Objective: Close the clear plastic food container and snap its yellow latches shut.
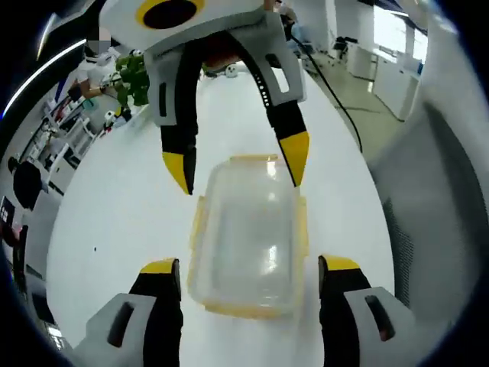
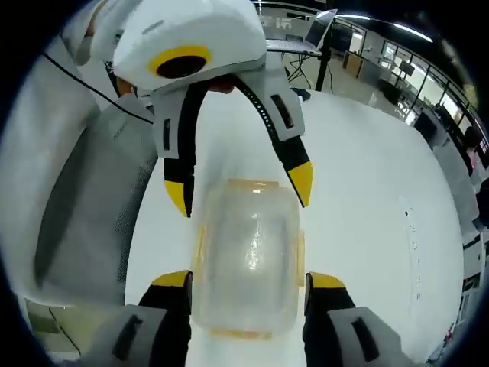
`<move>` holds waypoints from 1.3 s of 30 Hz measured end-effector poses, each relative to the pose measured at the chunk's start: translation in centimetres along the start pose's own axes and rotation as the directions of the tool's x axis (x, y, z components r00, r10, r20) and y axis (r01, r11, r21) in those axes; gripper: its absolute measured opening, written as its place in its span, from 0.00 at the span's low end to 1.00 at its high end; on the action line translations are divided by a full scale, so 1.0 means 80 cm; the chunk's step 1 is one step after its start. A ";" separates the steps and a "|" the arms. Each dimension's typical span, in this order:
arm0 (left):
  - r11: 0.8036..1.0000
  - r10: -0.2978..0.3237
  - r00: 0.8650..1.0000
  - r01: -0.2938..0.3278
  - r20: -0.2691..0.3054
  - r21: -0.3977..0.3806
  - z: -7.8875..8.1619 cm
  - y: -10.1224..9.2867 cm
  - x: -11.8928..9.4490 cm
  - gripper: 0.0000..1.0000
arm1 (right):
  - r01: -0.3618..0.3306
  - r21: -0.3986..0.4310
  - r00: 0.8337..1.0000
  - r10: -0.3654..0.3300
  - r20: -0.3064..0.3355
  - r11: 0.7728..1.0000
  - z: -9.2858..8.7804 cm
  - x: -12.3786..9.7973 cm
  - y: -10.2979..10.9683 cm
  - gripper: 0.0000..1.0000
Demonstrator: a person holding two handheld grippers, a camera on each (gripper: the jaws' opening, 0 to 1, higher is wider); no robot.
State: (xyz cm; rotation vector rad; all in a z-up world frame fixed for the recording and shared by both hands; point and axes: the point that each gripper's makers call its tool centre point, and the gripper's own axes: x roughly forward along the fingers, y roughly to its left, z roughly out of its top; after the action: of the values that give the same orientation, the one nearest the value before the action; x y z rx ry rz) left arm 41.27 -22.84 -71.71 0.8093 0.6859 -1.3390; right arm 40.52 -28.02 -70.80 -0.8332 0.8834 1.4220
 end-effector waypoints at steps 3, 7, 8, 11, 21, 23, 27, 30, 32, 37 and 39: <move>1.000 -0.019 1.000 0.019 -0.016 0.005 -0.008 0.003 -0.002 0.75 | 0.011 0.021 1.000 -0.011 0.021 1.000 -0.005 0.001 0.005 0.67; 0.998 -0.065 0.996 0.065 -0.056 -0.011 -0.024 -0.002 0.002 0.83 | 0.050 0.029 0.999 -0.050 0.008 0.998 -0.020 0.006 0.004 0.80; 0.998 -0.064 0.996 0.064 -0.066 -0.007 -0.028 -0.002 0.004 0.85 | 0.054 0.034 0.998 -0.055 0.008 0.998 -0.023 0.007 0.004 0.83; 0.997 -0.070 0.993 0.069 -0.095 -0.017 -0.039 -0.003 0.010 0.89 | 0.066 0.072 0.998 -0.068 0.014 0.995 -0.035 0.011 0.006 0.84; 0.997 -0.073 0.991 0.072 -0.112 -0.012 -0.052 -0.012 0.030 0.87 | 0.102 0.112 0.994 -0.106 0.028 0.989 -0.049 0.033 0.007 0.78; 0.999 -0.051 0.992 0.052 -0.115 0.008 -0.053 -0.004 0.030 0.81 | 0.137 0.088 0.990 -0.139 0.021 0.987 -0.050 0.033 -0.001 0.72; 0.999 -0.044 0.993 0.045 -0.105 0.008 -0.054 0.000 0.030 0.75 | 0.132 0.089 0.991 -0.134 0.012 0.987 -0.048 0.035 -0.001 0.71; 0.999 -0.046 0.993 0.047 -0.109 0.008 -0.059 -0.002 0.026 0.75 | 0.128 0.085 0.991 -0.130 0.016 0.988 -0.041 0.038 0.000 0.71; 0.999 -0.044 0.993 0.045 -0.109 0.009 -0.066 -0.001 0.021 0.75 | 0.131 0.083 0.991 -0.133 0.019 0.988 -0.035 0.041 0.000 0.71; 0.999 -0.046 0.991 0.048 -0.124 0.013 -0.085 -0.001 0.008 0.75 | 0.129 0.086 0.990 -0.133 0.044 0.988 -0.014 0.051 0.002 0.71; 0.999 -0.042 0.991 0.044 -0.130 0.011 -0.093 -0.001 0.003 0.75 | 0.127 0.078 0.991 -0.131 0.042 0.989 -0.006 0.056 0.002 0.72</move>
State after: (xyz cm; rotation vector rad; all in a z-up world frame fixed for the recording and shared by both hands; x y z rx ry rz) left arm 41.37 -16.87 -76.09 0.9024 0.8010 -1.3397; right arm 40.22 -26.42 -75.01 -0.7829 0.8279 1.2830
